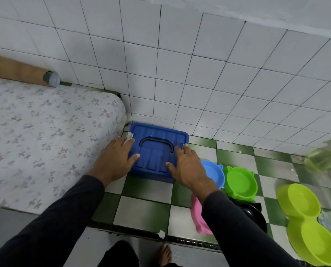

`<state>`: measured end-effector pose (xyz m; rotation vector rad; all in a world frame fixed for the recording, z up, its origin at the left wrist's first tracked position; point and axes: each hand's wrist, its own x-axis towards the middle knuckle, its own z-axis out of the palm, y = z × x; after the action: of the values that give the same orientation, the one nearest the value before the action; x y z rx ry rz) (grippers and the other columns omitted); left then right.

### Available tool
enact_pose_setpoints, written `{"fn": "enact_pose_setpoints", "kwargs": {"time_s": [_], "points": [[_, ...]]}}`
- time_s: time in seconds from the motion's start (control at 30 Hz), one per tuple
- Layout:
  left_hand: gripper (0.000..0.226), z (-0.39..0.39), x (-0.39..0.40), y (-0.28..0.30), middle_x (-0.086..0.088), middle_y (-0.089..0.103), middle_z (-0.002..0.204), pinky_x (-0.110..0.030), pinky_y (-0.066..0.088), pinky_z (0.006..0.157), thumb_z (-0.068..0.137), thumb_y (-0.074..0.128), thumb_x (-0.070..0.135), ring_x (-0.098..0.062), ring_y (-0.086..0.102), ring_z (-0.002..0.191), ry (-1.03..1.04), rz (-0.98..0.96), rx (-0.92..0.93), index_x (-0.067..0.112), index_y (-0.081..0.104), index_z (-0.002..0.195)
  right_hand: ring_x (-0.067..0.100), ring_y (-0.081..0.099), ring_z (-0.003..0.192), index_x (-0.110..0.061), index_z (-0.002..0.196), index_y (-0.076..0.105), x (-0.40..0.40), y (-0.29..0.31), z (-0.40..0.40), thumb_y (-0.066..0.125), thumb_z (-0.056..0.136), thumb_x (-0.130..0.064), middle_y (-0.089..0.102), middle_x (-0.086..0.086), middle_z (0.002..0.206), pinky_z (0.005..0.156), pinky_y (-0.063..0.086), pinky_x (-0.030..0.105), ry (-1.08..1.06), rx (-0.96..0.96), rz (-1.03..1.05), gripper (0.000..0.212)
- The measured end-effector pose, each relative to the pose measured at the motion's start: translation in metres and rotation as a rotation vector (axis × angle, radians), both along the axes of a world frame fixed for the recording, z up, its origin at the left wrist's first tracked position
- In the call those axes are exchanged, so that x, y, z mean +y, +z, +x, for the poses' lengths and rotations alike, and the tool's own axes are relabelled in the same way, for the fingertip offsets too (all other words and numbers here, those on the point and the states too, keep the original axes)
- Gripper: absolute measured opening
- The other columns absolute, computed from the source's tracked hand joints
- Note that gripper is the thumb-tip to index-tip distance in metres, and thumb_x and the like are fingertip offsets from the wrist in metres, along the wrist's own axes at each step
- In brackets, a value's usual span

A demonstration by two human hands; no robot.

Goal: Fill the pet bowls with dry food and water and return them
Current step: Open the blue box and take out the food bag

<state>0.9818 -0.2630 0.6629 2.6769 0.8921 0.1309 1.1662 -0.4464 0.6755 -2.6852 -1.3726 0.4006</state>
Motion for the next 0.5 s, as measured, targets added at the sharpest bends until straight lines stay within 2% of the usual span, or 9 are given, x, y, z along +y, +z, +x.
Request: {"fn": "enact_pose_setpoints", "kwargs": {"time_s": [0.13, 0.33, 0.5], "points": [[0.058, 0.007, 0.021, -0.01, -0.017, 0.051, 0.145, -0.046, 0.044, 0.107, 0.102, 0.057, 0.037, -0.036, 0.05, 0.128, -0.026, 0.002, -0.007, 0.006, 0.046, 0.15, 0.034, 0.03, 0.143, -0.016, 0.153, 0.029, 0.014, -0.005, 0.003, 0.047, 0.099, -0.055, 0.027, 0.016, 0.16, 0.118, 0.033, 0.046, -0.05, 0.029, -0.026, 0.069], [0.055, 0.017, 0.049, -0.015, -0.015, 0.055, 0.14, -0.044, 0.048, 0.103, 0.102, 0.053, 0.03, -0.031, 0.056, 0.118, -0.056, 0.0, 0.031, 0.005, 0.045, 0.15, 0.034, 0.041, 0.131, -0.012, 0.145, 0.038, 0.033, -0.012, 0.006, 0.045, 0.102, -0.046, 0.037, 0.017, 0.149, 0.105, 0.046, 0.047, -0.137, 0.029, -0.071, 0.056], [0.047, 0.018, 0.067, -0.023, -0.015, 0.062, 0.123, -0.047, 0.052, 0.095, 0.099, 0.046, 0.024, -0.03, 0.06, 0.105, -0.056, -0.033, 0.048, 0.007, 0.055, 0.141, 0.035, 0.045, 0.123, -0.012, 0.137, 0.044, 0.045, -0.022, 0.008, 0.049, 0.1, -0.03, 0.038, 0.018, 0.144, 0.099, 0.048, 0.046, -0.201, 0.028, -0.118, 0.042]]}}
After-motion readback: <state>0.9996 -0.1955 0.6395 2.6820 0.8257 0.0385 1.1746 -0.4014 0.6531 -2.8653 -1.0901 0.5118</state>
